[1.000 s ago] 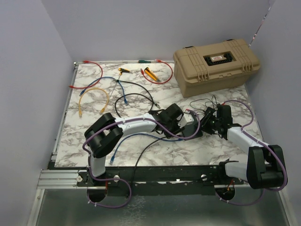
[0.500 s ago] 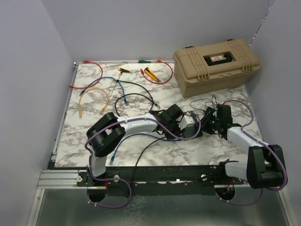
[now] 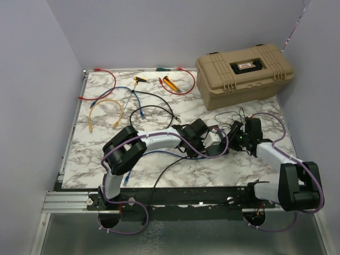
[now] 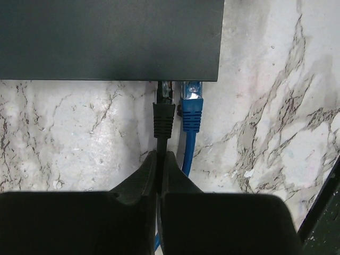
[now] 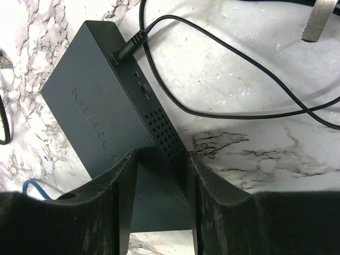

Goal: Insert the plug into the switch port
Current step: Insert the connector into the switch port.

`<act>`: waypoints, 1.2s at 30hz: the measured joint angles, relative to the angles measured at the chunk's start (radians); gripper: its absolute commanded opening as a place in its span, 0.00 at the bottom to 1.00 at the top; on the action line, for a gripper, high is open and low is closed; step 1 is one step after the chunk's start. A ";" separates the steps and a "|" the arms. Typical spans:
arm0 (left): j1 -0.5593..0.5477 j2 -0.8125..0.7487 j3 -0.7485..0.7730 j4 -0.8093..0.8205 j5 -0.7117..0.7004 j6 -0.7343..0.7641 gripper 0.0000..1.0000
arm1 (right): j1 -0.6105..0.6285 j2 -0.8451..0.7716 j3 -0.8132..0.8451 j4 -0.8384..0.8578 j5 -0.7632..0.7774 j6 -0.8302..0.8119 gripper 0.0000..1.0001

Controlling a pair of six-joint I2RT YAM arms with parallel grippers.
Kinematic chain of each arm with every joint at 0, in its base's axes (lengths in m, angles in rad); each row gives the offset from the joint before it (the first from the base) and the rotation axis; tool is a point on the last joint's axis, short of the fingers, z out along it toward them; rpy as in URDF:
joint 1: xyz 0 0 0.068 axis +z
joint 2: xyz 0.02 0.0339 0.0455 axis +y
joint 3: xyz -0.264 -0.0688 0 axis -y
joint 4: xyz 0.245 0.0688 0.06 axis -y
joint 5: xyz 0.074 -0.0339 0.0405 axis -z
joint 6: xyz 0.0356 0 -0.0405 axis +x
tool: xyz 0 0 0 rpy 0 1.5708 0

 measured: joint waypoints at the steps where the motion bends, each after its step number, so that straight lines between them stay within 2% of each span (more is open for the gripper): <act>1: 0.000 0.001 0.002 -0.002 0.004 -0.002 0.00 | -0.002 0.002 0.000 0.002 -0.003 0.000 0.40; 20: 0.000 0.024 0.041 -0.037 0.011 -0.072 0.00 | -0.019 0.003 -0.019 0.040 -0.047 0.001 0.38; 36: -0.004 0.066 0.122 -0.109 -0.014 -0.072 0.00 | -0.024 0.002 -0.041 0.094 -0.057 0.000 0.38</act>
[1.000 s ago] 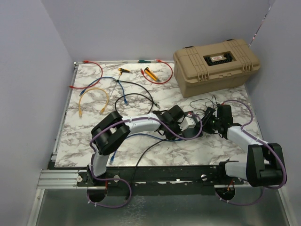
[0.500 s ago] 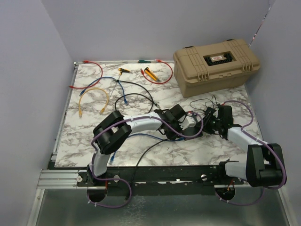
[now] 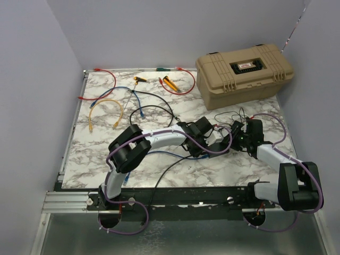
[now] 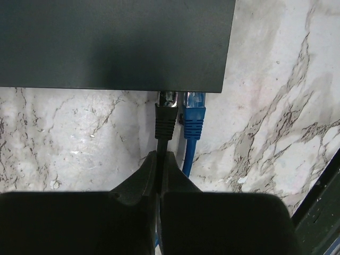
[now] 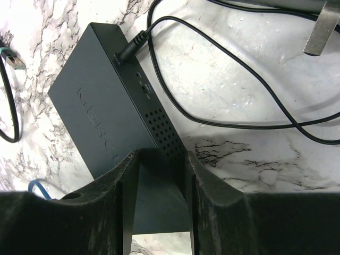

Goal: Insert the plug into the switch port
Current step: Insert the connector into the switch port.

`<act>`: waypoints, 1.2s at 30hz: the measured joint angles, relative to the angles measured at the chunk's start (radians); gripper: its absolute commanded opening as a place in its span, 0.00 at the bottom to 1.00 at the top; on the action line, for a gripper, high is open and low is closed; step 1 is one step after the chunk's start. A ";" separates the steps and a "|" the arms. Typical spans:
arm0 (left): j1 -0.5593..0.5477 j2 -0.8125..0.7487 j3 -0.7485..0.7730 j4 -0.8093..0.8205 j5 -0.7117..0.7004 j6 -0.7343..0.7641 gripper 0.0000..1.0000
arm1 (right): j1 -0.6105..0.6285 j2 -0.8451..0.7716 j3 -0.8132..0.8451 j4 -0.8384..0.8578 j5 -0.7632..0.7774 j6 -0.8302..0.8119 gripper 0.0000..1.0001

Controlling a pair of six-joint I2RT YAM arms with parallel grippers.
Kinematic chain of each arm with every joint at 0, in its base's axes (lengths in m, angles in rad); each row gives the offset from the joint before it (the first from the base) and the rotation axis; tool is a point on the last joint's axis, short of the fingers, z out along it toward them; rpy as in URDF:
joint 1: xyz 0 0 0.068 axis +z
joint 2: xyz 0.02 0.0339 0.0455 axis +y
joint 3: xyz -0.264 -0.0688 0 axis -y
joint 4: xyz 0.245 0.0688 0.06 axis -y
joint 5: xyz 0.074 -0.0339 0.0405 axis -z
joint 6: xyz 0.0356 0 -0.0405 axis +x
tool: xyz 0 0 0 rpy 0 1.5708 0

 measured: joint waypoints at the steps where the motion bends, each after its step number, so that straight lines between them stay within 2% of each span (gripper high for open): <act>1: -0.002 0.002 0.005 -0.007 -0.003 0.003 0.00 | 0.000 0.000 0.000 0.000 0.000 0.000 0.38; 6: -0.003 0.008 0.012 -0.008 -0.007 0.016 0.01 | 0.000 -0.014 0.000 -0.013 0.017 0.000 0.39; 11: -0.004 0.006 -0.008 0.046 -0.006 0.030 0.06 | 0.000 -0.061 0.000 -0.072 0.071 -0.002 0.43; 14: -0.004 0.000 -0.027 0.086 -0.008 0.036 0.15 | 0.000 -0.077 0.001 -0.102 0.096 -0.004 0.48; 18: -0.006 -0.008 -0.056 0.166 -0.021 0.049 0.31 | 0.009 -0.085 0.007 -0.130 0.102 -0.002 0.56; 23: -0.007 -0.021 -0.087 0.225 -0.071 0.053 0.35 | 0.022 -0.122 0.013 -0.196 0.122 -0.003 0.69; 32: 0.056 -0.148 -0.156 0.323 -0.194 -0.001 0.58 | 0.029 -0.240 0.038 -0.262 0.198 -0.034 0.94; 34: 0.086 -0.195 -0.169 0.347 -0.246 -0.025 0.66 | 0.029 -0.277 0.039 -0.269 0.218 -0.049 0.99; 36: 0.110 -0.232 -0.178 0.374 -0.290 -0.049 0.76 | 0.029 -0.307 0.039 -0.269 0.230 -0.064 1.00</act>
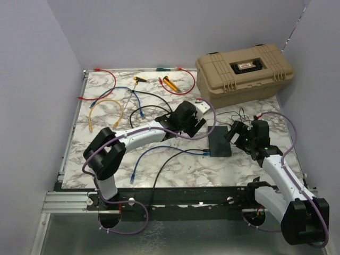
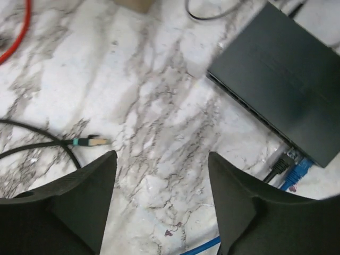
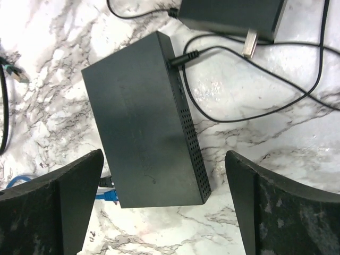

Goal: Insert the plug into the switch port
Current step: Insert the connector into the switch port, then pick up the connector from the center of the board.

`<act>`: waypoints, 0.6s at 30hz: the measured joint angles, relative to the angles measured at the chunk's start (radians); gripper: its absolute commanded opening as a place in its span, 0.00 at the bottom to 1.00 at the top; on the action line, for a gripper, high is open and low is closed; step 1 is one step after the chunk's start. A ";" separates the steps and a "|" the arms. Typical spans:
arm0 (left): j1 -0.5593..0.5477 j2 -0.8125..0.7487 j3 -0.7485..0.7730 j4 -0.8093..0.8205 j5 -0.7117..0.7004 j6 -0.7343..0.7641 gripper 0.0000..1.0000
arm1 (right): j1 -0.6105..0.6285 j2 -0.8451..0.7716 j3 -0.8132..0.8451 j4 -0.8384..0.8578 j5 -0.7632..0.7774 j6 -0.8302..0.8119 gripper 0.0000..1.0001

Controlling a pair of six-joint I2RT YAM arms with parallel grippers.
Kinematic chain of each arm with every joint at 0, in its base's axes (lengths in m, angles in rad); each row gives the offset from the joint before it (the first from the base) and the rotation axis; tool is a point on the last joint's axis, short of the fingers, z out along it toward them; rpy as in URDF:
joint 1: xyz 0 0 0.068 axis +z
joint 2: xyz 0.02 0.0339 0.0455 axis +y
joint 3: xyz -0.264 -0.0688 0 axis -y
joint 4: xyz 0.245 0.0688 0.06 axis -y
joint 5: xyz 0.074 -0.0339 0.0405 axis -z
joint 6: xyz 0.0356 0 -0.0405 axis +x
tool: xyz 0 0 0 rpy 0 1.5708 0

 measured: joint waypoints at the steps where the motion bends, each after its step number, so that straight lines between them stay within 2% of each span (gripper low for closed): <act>1: 0.010 -0.019 -0.008 0.015 -0.025 -0.018 0.81 | 0.000 -0.020 0.000 0.000 0.004 -0.011 1.00; 5: 0.040 -0.097 -0.066 0.075 -0.142 -0.100 0.99 | 0.000 -0.078 0.000 0.004 0.006 -0.045 1.00; 13: 0.114 -0.166 -0.136 0.130 -0.413 -0.283 0.99 | 0.000 -0.108 0.000 0.035 -0.027 -0.080 1.00; 18: 0.206 -0.166 -0.152 0.125 -0.449 -0.402 0.99 | 0.000 -0.122 -0.001 0.053 -0.040 -0.088 1.00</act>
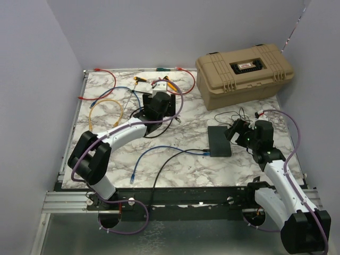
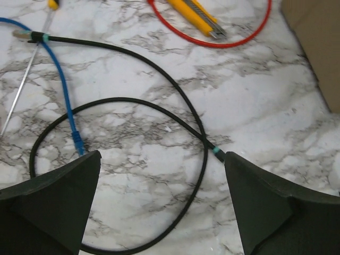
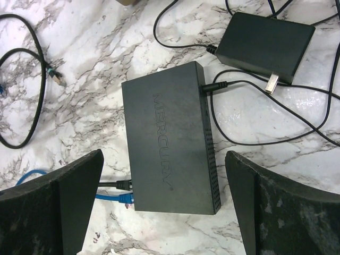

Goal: Insert the plug into the switch port
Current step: Pick up the connector from the center of the board.

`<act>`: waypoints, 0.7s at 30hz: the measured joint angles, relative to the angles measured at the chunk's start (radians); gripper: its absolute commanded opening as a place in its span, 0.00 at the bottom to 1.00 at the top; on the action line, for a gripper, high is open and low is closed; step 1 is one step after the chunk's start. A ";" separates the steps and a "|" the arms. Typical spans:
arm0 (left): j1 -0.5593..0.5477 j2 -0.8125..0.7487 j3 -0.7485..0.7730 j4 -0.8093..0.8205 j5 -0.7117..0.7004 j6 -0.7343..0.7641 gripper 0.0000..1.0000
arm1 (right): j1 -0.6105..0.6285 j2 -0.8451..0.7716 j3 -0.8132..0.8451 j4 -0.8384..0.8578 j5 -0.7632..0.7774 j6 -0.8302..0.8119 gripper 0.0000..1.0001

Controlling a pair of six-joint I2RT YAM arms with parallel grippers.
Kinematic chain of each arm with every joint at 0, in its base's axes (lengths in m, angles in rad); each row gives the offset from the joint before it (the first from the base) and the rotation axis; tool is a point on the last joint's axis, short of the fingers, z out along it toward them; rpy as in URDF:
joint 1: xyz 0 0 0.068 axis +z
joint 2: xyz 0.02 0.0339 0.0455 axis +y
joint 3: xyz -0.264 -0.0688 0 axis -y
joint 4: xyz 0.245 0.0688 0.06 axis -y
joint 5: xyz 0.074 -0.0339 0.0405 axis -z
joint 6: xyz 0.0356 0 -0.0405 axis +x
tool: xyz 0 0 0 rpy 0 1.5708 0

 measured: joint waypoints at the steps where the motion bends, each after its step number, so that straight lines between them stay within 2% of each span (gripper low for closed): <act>1: 0.023 0.000 -0.002 0.000 0.000 -0.014 0.98 | 0.000 -0.004 -0.001 0.003 -0.002 -0.001 1.00; 5: 0.138 0.003 -0.005 -0.015 0.009 -0.055 0.94 | 0.000 -0.021 -0.013 0.010 -0.008 -0.008 1.00; 12: 0.370 0.067 0.057 -0.126 0.134 -0.019 0.86 | 0.000 -0.025 -0.017 0.024 -0.014 -0.013 1.00; 17: 0.509 0.133 0.110 -0.190 0.209 0.050 0.67 | 0.000 -0.031 -0.018 0.035 -0.016 -0.016 1.00; 21: 0.575 0.207 0.144 -0.234 0.251 0.104 0.53 | 0.000 -0.036 -0.019 0.035 -0.013 -0.016 1.00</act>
